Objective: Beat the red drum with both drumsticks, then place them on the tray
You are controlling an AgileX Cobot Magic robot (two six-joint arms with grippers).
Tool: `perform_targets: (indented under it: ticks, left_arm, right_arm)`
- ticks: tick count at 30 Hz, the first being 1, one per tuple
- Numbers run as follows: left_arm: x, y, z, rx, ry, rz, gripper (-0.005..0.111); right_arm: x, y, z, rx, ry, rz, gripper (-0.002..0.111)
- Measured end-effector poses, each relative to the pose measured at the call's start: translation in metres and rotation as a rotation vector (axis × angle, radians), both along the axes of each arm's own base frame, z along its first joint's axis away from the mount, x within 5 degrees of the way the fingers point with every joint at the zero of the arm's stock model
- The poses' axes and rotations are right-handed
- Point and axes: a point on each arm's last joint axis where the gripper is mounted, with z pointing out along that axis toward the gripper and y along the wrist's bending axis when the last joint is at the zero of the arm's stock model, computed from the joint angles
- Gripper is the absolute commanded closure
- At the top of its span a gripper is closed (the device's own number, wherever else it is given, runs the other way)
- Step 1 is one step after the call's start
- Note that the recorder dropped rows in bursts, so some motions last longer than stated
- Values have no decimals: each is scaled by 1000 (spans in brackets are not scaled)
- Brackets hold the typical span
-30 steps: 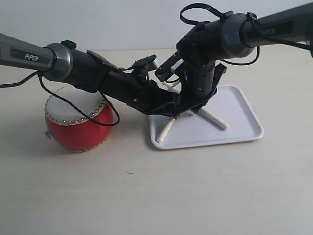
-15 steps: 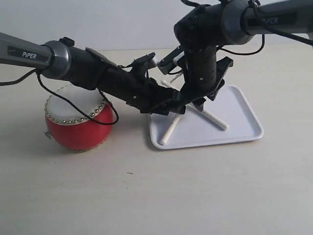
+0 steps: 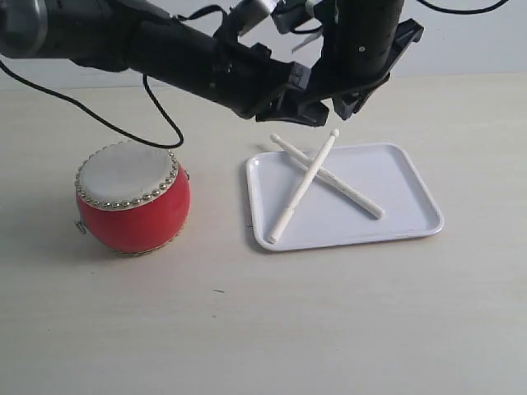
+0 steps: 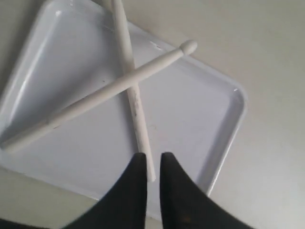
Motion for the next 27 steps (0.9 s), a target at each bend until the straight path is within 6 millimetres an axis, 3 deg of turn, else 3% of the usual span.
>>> perform_targets:
  ticks: [9, 19, 23, 27]
  left_arm:
    - [-37, 22, 84, -70, -181, 15, 107]
    - [-100, 76, 156, -91, -477, 203, 107]
    - [-132, 109, 173, -95, -615, 342, 107]
    - [-163, 140, 176, -105, -719, 470, 107]
  right_arm:
    - [-38, -3, 86, 210, -189, 38, 108]
    - [-96, -18, 168, 407, -430, 90, 108]
    - [-127, -29, 190, 479, -531, 100, 108]
    - [-158, -40, 199, 558, -633, 107, 108]
